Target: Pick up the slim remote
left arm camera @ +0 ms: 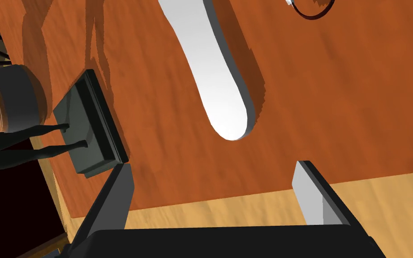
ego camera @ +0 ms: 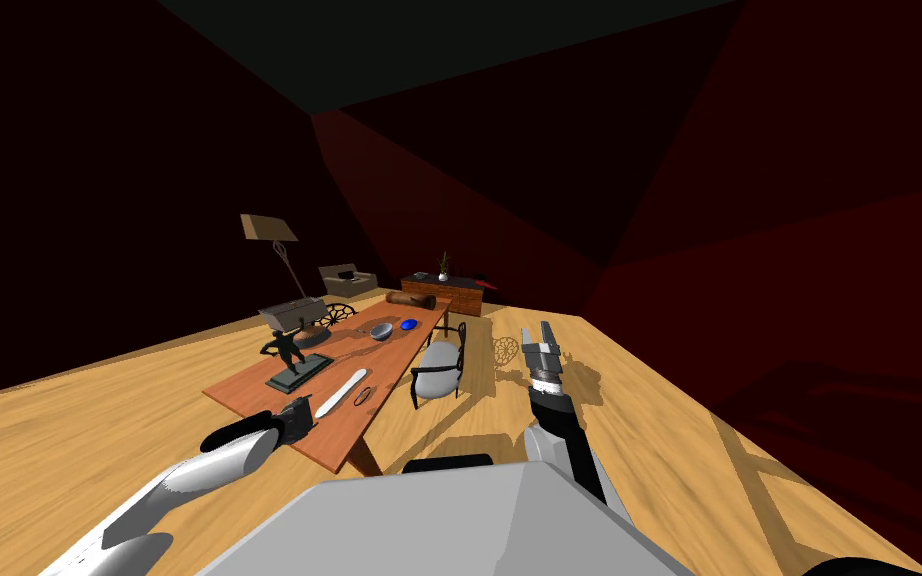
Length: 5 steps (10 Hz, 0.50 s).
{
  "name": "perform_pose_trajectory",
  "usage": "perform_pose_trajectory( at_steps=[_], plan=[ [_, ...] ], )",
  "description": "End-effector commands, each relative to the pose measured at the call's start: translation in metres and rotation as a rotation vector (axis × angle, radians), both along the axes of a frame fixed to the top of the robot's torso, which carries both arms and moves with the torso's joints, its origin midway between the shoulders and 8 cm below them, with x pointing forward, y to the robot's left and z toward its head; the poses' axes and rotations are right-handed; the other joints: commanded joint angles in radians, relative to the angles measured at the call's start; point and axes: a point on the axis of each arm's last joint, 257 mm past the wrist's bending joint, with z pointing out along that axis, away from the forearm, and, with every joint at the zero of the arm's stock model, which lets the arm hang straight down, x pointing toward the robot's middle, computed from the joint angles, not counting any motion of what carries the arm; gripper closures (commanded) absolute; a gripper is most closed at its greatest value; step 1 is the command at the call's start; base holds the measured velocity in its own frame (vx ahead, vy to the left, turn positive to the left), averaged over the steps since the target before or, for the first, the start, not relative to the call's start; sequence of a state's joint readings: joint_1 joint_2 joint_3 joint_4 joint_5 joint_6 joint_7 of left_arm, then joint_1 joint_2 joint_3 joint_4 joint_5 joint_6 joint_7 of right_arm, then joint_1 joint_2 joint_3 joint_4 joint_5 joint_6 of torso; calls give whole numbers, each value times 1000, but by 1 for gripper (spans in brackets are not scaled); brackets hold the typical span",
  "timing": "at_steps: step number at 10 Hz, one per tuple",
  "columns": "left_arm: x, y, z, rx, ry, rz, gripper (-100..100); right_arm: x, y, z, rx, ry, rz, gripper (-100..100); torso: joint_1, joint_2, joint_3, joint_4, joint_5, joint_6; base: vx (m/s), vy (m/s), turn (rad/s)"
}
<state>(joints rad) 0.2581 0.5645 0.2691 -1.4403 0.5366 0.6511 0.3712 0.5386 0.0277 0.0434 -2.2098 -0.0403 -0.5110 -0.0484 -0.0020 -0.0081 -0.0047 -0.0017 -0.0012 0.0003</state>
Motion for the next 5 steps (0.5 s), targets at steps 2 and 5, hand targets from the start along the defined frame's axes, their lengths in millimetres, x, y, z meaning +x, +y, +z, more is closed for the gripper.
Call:
perform_pose_trajectory(
  at_steps=[2, 5],
  plan=[
    [-22, 16, -18, -55, 79, 76, -100, 0, 0, 0, 0, 0, 0, 0, 0, 0, 0, 0, 0, 0, 94, -59, -31],
    [-46, 27, -34, -97, 146, 139, -100, 0, 0, 0, 0, 0, 0, 0, 1, 1, 1, 0, 0, 0, 81, -35, -30]
  ],
)
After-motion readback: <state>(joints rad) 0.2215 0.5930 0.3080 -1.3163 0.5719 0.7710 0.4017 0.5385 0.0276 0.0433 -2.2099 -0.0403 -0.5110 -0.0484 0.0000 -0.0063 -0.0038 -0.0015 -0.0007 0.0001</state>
